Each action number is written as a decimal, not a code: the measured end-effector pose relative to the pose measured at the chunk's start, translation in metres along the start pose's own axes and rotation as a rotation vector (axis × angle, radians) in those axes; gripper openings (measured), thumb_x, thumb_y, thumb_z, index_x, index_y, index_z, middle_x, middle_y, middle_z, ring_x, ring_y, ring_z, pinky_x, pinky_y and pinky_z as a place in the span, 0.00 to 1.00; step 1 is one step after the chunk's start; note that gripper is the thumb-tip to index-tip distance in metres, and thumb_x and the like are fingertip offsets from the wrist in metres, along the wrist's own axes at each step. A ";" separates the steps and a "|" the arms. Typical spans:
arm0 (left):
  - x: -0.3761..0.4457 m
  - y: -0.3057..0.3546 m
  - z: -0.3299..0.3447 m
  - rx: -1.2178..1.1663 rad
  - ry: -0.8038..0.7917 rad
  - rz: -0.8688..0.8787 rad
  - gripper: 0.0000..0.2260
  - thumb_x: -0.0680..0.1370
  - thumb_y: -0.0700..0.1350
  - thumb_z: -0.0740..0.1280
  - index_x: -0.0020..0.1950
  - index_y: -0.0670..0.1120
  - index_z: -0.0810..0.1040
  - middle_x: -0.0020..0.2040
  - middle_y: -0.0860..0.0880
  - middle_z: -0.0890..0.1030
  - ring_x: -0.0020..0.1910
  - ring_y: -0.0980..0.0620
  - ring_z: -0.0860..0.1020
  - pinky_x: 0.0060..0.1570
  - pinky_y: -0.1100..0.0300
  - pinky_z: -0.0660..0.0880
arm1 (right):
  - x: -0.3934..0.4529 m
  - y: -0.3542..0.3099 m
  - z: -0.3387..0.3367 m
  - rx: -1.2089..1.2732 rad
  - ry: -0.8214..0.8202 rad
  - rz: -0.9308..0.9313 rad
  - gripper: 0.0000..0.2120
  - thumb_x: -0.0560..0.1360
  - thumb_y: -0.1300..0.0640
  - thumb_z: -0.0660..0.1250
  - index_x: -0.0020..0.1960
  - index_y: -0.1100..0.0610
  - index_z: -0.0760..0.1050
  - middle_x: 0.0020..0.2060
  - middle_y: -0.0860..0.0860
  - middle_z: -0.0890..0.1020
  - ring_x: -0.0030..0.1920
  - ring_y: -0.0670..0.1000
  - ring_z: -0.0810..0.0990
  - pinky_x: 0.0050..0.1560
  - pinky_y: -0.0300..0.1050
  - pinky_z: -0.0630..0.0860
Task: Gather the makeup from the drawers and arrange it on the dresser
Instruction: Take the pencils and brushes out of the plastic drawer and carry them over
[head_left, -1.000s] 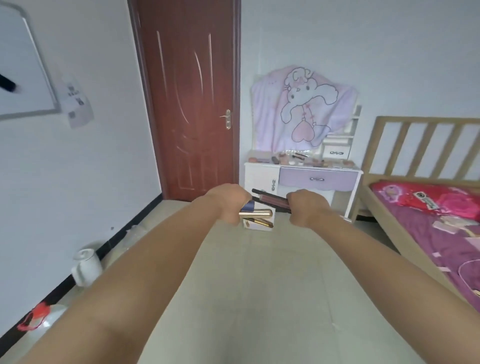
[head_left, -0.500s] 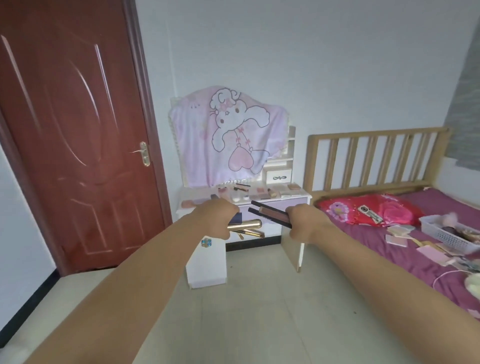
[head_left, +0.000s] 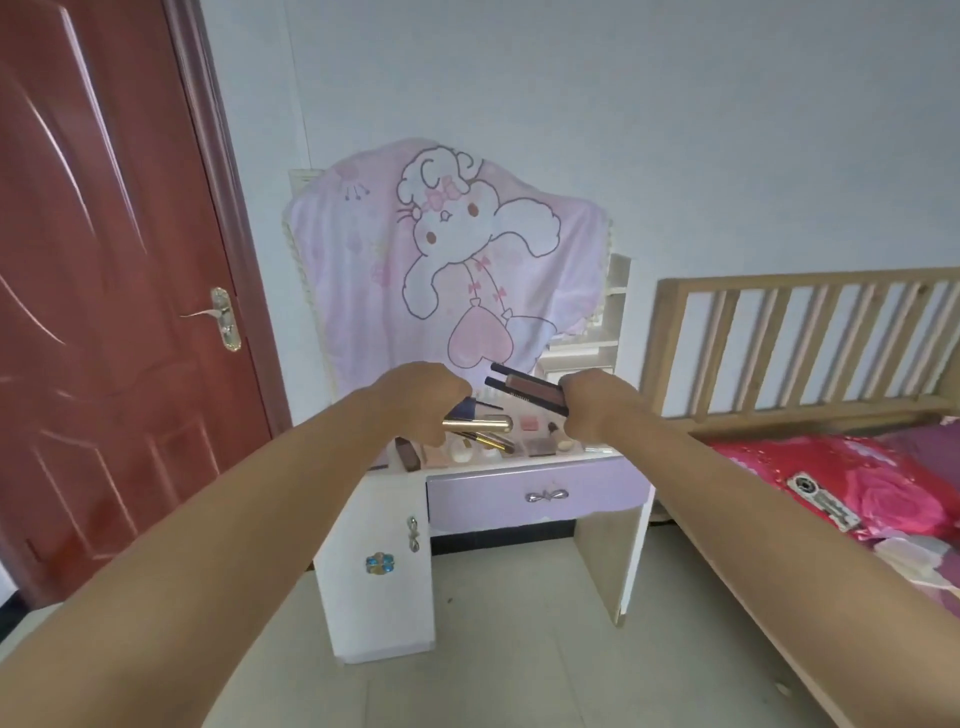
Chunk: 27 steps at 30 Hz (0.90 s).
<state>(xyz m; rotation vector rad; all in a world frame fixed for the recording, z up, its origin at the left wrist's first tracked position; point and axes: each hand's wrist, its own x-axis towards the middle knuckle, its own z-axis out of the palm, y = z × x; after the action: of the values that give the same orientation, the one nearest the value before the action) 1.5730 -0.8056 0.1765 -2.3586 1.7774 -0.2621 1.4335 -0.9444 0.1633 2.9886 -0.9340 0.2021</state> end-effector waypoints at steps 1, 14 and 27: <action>0.019 -0.013 0.008 0.004 -0.001 -0.009 0.08 0.71 0.40 0.66 0.44 0.46 0.67 0.35 0.52 0.67 0.40 0.50 0.69 0.34 0.63 0.62 | 0.025 0.003 0.008 0.000 0.000 -0.001 0.11 0.71 0.64 0.61 0.53 0.60 0.72 0.48 0.56 0.76 0.46 0.56 0.75 0.41 0.43 0.69; 0.285 -0.211 0.087 -0.056 0.039 -0.026 0.09 0.71 0.38 0.65 0.51 0.44 0.73 0.32 0.56 0.64 0.40 0.50 0.69 0.37 0.61 0.63 | 0.334 0.037 0.074 -0.045 -0.043 0.073 0.06 0.70 0.66 0.59 0.44 0.57 0.64 0.43 0.52 0.70 0.45 0.56 0.73 0.41 0.43 0.67; 0.468 -0.276 0.271 -0.198 -0.164 -0.077 0.06 0.71 0.38 0.62 0.44 0.47 0.68 0.36 0.52 0.69 0.39 0.50 0.69 0.35 0.61 0.66 | 0.552 0.090 0.248 0.038 -0.350 0.142 0.10 0.70 0.64 0.60 0.51 0.59 0.72 0.52 0.55 0.77 0.54 0.57 0.77 0.45 0.44 0.72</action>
<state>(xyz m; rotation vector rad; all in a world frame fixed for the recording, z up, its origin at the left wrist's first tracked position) 2.0235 -1.1716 -0.0019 -2.5028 1.7088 0.0995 1.8624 -1.3416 -0.0171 3.0499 -1.1818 -0.3192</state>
